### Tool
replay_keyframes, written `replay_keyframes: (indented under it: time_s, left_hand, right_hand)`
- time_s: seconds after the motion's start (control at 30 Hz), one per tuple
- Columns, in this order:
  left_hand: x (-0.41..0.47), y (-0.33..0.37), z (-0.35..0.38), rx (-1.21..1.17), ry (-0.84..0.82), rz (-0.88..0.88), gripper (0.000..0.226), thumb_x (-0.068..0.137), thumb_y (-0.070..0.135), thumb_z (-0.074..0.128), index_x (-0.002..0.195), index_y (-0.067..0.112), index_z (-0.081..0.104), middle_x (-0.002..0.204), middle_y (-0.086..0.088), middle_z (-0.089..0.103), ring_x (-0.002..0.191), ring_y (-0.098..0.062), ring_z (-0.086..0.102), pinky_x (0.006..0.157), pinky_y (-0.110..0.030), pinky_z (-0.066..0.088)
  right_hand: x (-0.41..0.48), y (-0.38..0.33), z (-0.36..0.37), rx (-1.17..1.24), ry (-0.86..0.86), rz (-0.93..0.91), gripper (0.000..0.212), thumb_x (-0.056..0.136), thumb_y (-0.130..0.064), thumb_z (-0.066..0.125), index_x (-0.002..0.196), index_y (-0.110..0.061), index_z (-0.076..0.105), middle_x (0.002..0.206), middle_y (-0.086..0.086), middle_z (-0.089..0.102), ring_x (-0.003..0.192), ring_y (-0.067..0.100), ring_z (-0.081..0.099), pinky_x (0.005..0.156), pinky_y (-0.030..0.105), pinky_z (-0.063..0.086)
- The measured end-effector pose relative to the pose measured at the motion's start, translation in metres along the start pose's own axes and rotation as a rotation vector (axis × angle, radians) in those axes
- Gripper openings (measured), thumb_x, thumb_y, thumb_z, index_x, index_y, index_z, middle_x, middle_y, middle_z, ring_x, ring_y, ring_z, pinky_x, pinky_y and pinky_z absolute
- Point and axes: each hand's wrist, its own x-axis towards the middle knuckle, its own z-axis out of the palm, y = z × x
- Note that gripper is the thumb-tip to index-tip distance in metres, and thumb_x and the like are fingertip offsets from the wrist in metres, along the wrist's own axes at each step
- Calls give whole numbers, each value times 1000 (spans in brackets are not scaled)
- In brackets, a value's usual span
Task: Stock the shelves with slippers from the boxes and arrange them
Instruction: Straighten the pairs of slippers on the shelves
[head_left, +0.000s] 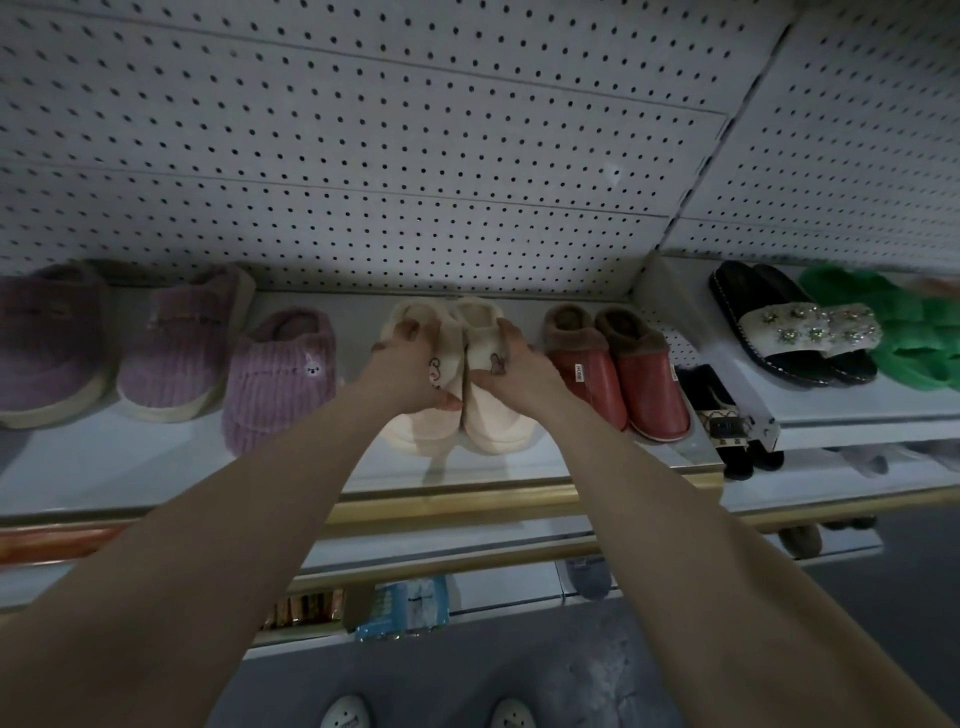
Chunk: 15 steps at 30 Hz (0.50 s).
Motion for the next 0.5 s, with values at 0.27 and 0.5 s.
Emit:
replay_keyframes:
  time_s: [0.27, 0.5]
  left_hand:
    - [-2, -9, -2, -40, -11, 49, 112, 70, 46, 80, 153, 17, 9, 159, -14, 10, 136, -39, 34, 110, -43, 33]
    - [-7, -13, -1, -9, -9, 115, 107, 79, 42, 74, 155, 24, 1, 161, -13, 4, 135, -42, 35, 107, -41, 35]
  right_hand:
    - [-2, -1, 11, 11, 43, 49, 90, 86, -47, 64, 154, -32, 7, 142, 19, 47, 124, 42, 50, 102, 49, 43]
    - [-6, -2, 17, 23, 82, 66, 86, 90, -47, 62, 155, -25, 10, 144, 20, 45, 125, 43, 49, 102, 48, 42]
